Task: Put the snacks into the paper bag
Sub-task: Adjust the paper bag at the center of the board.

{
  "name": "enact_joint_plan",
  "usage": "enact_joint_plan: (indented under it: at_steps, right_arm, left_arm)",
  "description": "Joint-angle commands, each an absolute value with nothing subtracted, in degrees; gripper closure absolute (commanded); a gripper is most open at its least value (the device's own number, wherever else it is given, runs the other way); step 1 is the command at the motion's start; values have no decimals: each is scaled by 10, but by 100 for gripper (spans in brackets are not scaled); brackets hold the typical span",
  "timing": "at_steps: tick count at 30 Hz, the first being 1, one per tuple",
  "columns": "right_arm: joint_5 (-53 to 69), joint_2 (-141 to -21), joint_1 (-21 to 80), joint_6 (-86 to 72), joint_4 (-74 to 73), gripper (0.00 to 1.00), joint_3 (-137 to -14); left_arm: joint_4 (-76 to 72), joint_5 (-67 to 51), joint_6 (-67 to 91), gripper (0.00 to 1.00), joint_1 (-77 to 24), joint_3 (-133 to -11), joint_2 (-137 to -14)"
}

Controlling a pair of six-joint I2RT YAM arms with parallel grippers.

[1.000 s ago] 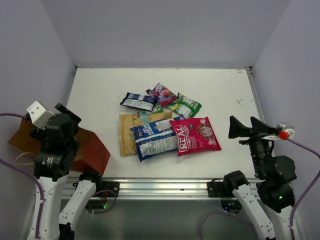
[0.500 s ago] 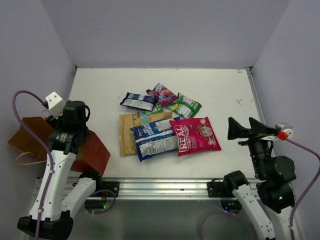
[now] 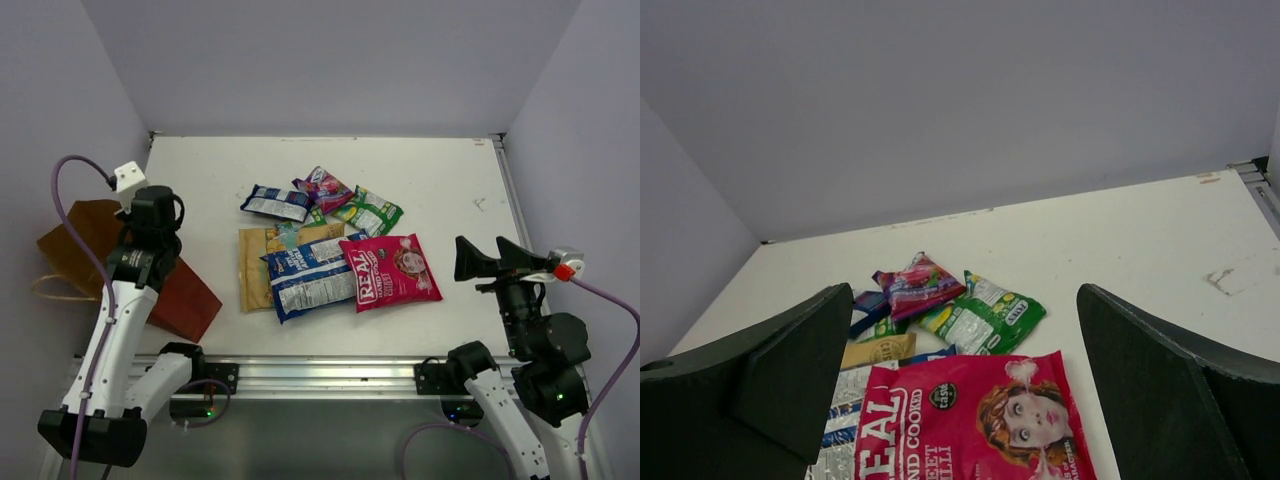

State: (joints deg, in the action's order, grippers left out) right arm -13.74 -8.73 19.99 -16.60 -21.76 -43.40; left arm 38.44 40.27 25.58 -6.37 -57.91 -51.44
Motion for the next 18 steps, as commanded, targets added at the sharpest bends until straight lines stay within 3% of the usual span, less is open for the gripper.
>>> enact_joint_plan:
  at_steps: [1,11,18]
  right_arm:
    - [-132,-81,201,-174,-209,2,-430]
    - [-133,-83,202,-176,-207,1,-426]
    - [-130,-88,202,-178,-206,1,-425]
  left_arm:
    - [282,306,159,100,-59,-604,-554]
    - [251,60,35,100,-62,-700,-714]
    - [249,3,3,100,-69,-698,-710]
